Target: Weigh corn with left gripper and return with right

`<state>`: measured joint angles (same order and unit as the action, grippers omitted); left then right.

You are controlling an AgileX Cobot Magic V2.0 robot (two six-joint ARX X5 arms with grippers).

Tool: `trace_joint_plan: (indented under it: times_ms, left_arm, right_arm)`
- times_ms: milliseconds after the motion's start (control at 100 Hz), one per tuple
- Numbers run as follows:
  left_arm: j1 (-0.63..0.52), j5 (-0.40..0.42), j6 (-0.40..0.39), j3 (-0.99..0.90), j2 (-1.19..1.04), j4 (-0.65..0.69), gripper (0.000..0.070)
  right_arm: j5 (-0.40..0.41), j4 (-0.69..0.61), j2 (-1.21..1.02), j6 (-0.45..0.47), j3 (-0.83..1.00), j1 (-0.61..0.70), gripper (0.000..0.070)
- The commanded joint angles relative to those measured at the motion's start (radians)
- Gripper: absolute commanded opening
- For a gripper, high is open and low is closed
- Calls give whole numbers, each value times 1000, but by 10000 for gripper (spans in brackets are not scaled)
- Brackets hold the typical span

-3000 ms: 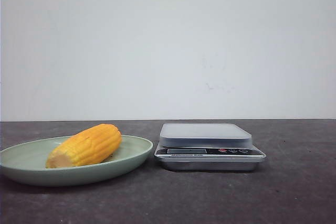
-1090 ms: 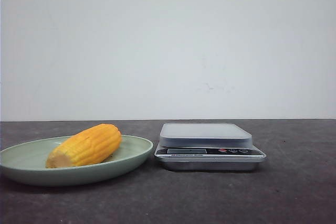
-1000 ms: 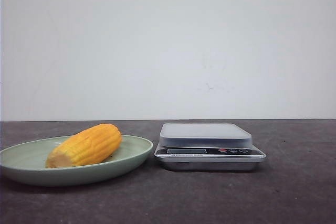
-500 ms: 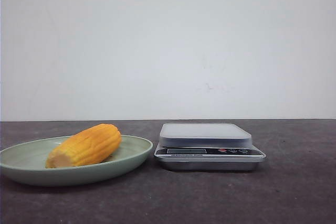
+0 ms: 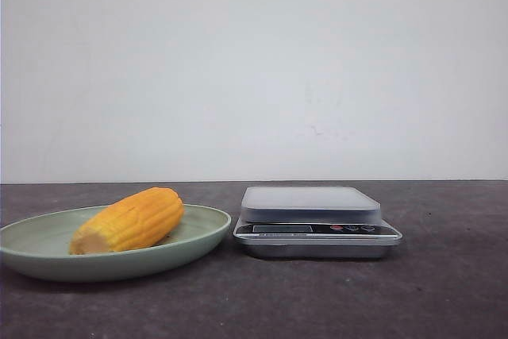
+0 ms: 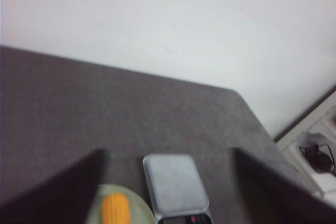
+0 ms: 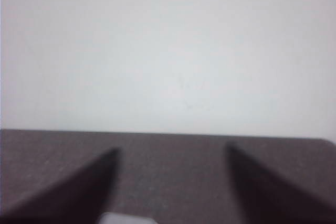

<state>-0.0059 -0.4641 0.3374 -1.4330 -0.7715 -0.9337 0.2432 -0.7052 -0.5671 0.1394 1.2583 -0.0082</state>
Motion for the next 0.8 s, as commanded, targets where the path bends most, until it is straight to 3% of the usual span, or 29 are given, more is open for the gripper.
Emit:
trace_joint_plan:
  times_ms: [0,350,450,660,790]
  left_arm:
    - [-8,-5,-13,-16,-12,-9,669]
    - [-165,1,27,178,-103,-11,667]
    - [-215,58,28,278,-157,0,666]
    - [-322,133,21,373,-378,101,653]
    - [-370,135,32,372,-535,219,628]
  right_arm:
    - [12,-1,-7,26,18,0,694]
    - [52,-55,-7,65,17,0,694]
    - [51,-91,-7,63,17,0,694]
    - [52,-112,-7,67,17,0,693]
    - [52,-113,-7,67,17,0,692]
